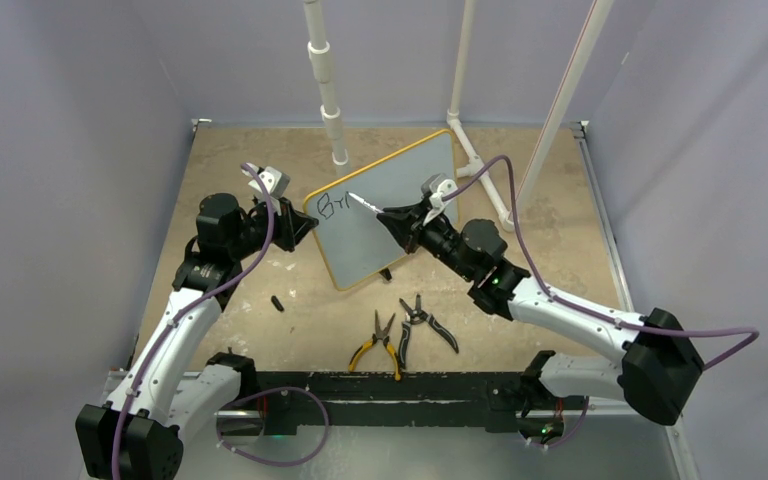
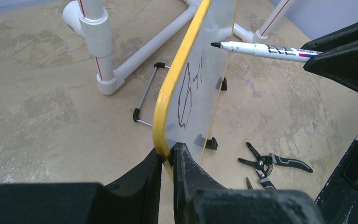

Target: Write a sentence on the whiteboard

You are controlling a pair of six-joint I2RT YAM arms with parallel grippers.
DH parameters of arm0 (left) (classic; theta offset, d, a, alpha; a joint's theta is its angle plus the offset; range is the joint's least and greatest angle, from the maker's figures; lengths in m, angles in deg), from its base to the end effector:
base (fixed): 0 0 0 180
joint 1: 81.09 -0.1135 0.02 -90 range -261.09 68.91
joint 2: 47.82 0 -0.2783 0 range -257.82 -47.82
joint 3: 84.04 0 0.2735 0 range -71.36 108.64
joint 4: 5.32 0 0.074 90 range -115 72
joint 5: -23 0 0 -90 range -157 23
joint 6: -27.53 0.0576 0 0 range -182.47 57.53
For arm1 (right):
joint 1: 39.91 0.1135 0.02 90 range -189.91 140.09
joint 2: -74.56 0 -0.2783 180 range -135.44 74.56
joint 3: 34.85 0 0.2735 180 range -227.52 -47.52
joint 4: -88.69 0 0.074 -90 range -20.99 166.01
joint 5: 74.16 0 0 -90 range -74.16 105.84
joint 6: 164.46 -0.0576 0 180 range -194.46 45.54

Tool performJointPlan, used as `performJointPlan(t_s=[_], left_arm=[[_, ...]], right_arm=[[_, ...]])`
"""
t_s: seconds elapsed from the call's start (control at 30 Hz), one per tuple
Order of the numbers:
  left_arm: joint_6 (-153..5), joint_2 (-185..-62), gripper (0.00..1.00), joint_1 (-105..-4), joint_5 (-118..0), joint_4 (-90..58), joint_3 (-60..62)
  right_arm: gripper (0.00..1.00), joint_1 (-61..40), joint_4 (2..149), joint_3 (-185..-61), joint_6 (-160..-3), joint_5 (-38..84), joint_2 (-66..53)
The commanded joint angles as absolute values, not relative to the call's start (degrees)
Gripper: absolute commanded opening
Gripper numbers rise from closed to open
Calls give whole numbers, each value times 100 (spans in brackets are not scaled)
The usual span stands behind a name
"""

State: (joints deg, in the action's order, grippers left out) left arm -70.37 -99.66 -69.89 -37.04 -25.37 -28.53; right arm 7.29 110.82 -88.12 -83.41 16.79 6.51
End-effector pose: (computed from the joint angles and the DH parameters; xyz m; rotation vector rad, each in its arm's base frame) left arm 0.2297 -0.0748 0.3149 0.4216 1.8299 -0.7145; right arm 0.2106 0.2288 0.3187 -0.5028 1.4070 0.8106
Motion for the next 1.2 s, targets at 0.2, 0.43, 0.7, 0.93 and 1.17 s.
performJointPlan(t_s=[0.2,0.43,0.7,0.93,1.17], left_arm=[[-6898,-10003,0,-7001,-3747,-2538,-2961],[-6902,-10003,0,-7001,-3729,-2538,-2961],[-6897,-9994,0,-7001,-3721,-2538,-2959],[-6897,-9962,0,-7001,-3750,-2591,-2944],[-6881,-9882,19,-7001,-3853,-2655,-2909]], right_arm=[[0,720,11411,-9129,-8168,1601,480],[0,722,11462,-9147,-8176,1601,386],[0,720,11475,-9112,-8209,1447,401],[0,720,11473,-9008,-8231,1571,513],[0,720,11425,-8778,-8220,1743,984]])
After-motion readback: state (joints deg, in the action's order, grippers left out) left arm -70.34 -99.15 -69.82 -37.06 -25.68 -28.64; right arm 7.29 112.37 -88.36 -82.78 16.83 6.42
